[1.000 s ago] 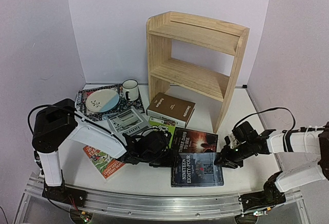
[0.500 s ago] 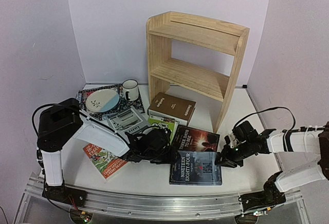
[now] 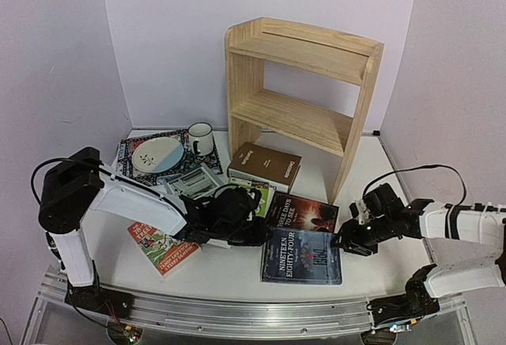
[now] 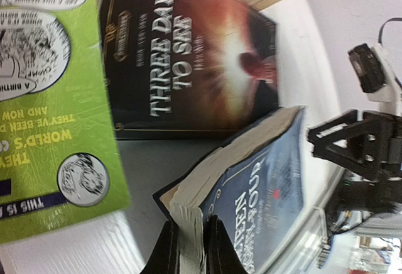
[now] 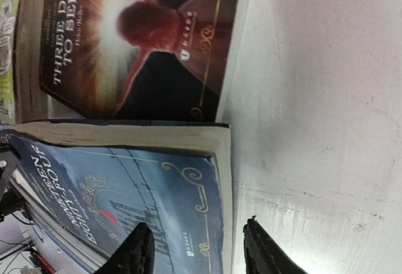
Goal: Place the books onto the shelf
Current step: Pick up the book from the book pile, then pass from the left arm to the right
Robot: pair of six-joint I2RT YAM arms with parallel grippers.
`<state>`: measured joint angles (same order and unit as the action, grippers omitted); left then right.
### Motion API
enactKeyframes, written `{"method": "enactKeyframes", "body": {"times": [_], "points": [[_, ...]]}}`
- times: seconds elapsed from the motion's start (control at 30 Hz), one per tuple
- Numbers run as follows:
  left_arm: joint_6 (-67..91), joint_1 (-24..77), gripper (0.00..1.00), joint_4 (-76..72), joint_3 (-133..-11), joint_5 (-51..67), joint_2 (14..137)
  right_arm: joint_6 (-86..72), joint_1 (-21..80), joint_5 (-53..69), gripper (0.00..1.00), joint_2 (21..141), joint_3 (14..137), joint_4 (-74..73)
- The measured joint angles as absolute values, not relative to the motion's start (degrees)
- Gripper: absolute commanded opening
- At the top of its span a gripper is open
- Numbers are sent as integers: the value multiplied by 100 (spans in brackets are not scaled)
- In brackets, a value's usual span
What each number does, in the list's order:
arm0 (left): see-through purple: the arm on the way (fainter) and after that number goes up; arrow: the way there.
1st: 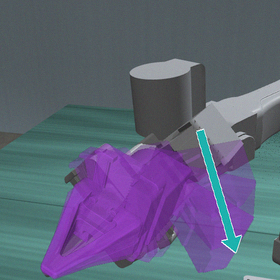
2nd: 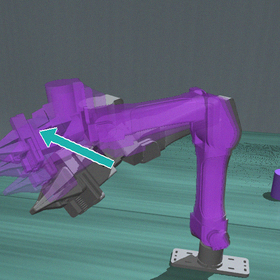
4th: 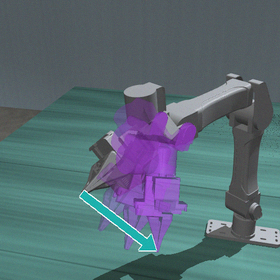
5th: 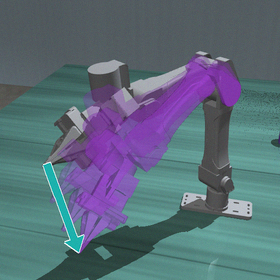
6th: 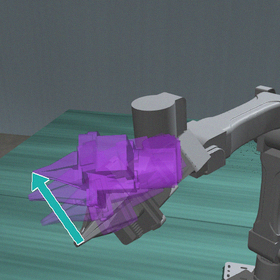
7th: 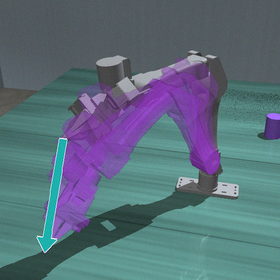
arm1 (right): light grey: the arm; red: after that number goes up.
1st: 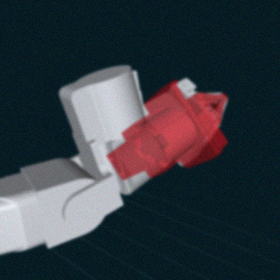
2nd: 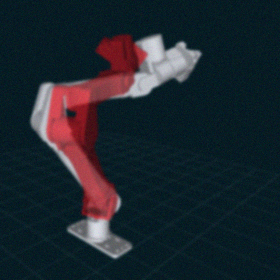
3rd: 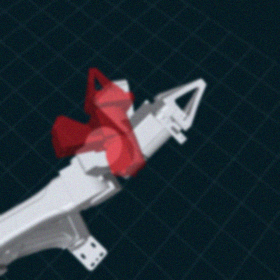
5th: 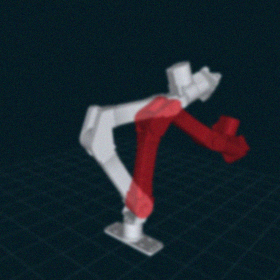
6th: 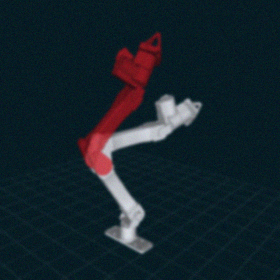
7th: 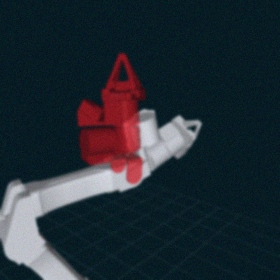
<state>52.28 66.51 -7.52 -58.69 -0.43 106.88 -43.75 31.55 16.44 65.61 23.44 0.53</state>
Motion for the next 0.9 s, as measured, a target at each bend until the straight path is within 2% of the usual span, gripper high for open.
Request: {"method": "enactKeyframes", "body": {"times": [0.17,0.6,0.77,0.9], "points": [[5234,6436,0,-661,-5788,399,10086,-4152,3155,1553,73,5827,2494,-122],[5189,5767,0,-365,-5612,972,9553,-3019,3586,1731,76,5198,3254,-300],[5141,5664,0,-294,-5612,1063,9478,-2569,4259,1457,78,5491,3685,-313],[5136,5619,0,-253,-5612,1122,9478,-2058,5328,743,81,6031,4107,-345]]}}
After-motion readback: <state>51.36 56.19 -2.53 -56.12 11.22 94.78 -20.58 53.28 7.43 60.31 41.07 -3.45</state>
